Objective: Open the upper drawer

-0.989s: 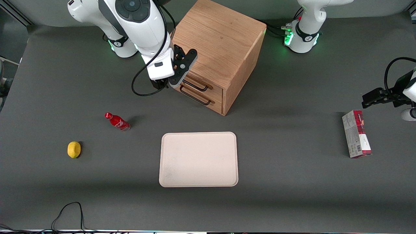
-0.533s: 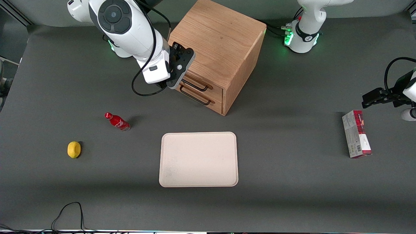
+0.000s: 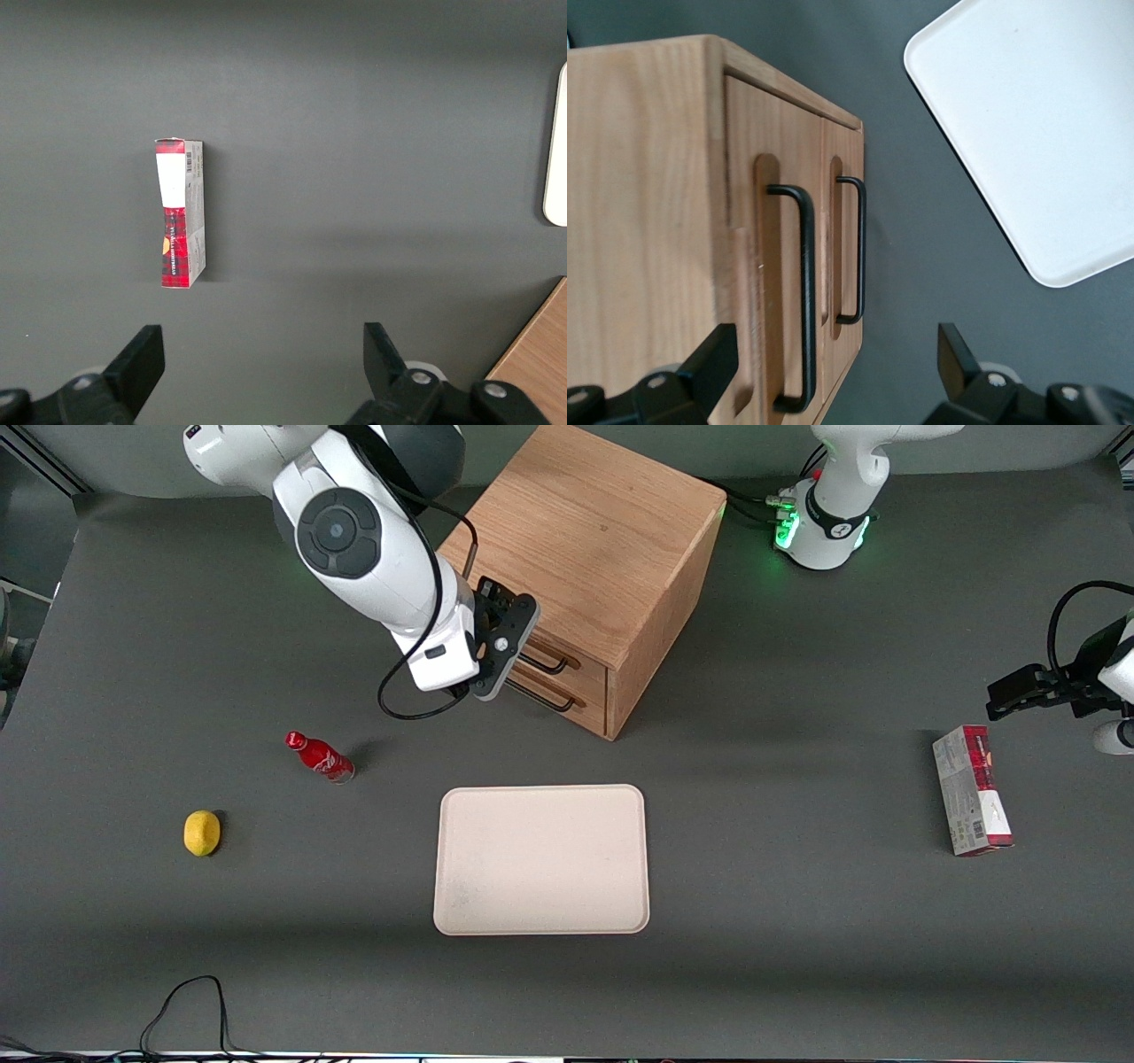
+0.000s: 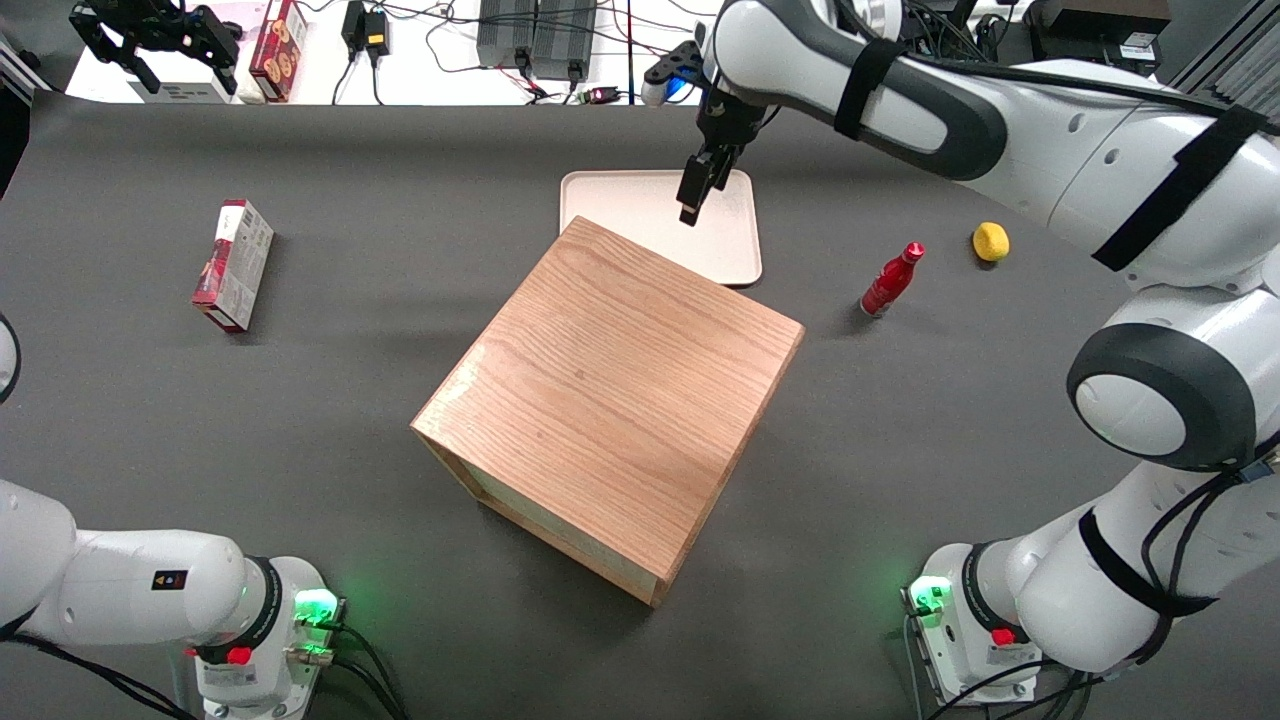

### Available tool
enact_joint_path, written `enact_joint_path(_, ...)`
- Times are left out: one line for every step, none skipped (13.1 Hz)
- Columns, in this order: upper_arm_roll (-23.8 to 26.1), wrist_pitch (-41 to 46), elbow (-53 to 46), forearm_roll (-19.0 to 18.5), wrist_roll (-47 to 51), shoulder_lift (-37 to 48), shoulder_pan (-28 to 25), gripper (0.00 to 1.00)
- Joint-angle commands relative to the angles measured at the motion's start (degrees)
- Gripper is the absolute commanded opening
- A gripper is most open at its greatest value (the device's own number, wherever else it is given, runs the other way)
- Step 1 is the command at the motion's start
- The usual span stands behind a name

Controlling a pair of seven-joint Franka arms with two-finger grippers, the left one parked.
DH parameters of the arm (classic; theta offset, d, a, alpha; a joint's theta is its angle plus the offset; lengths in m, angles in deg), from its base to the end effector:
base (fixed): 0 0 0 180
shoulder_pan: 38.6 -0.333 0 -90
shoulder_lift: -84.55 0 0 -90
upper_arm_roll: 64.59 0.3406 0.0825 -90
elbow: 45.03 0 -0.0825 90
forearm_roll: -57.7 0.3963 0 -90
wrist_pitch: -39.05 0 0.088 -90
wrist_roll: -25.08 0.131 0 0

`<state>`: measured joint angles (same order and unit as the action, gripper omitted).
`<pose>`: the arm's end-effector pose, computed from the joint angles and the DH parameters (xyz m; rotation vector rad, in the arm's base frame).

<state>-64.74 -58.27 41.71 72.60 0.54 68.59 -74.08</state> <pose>0.5157 0.4032 0.4963 -2.5376 -1.3855 0.1701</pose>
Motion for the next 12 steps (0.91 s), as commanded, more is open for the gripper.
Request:
enact_joint_path(-0.2,-4.1,4.7,1.6,-1.9,1.2,-0.5,1.00)
enact_joint_path(-0.2,-4.7,5.4,1.4,-2.0,1.3,-0.6,1.00)
enact_joint_path(-0.1,-4.9,6.3,1.2,-2.1,1.3,-0.8,1.00)
enact_joint_path(-0.1,-5.5,7.2,1.0,-2.1,1.6,-1.2,1.00)
enact_joint_path(-0.1,-6.5,8.2,1.0,-2.1,2.0,-1.8,1.00)
enact_joint_path(-0.1,-7.0,9.0,0.9,-2.1,2.2,-1.7,1.00)
enact_joint_path(-0.2,-7.6,9.7,0.9,-2.4,2.3,-1.7,1.00)
enact_joint_path(-0.2,-8.1,10.5,0.9,-3.4,2.3,-1.7,1.00)
enact_joint_path(-0.2,-8.8,11.7,0.9,-3.8,2.4,-1.7,1.00)
enact_joint_path(-0.2,-9.3,12.7,0.9,-4.4,2.8,-1.8,1.00)
enact_joint_path(-0.2,-9.7,13.9,0.8,-4.7,3.2,-1.7,1.00)
enact_joint_path(-0.2,-10.1,14.7,0.9,-5.1,3.6,-1.7,1.00)
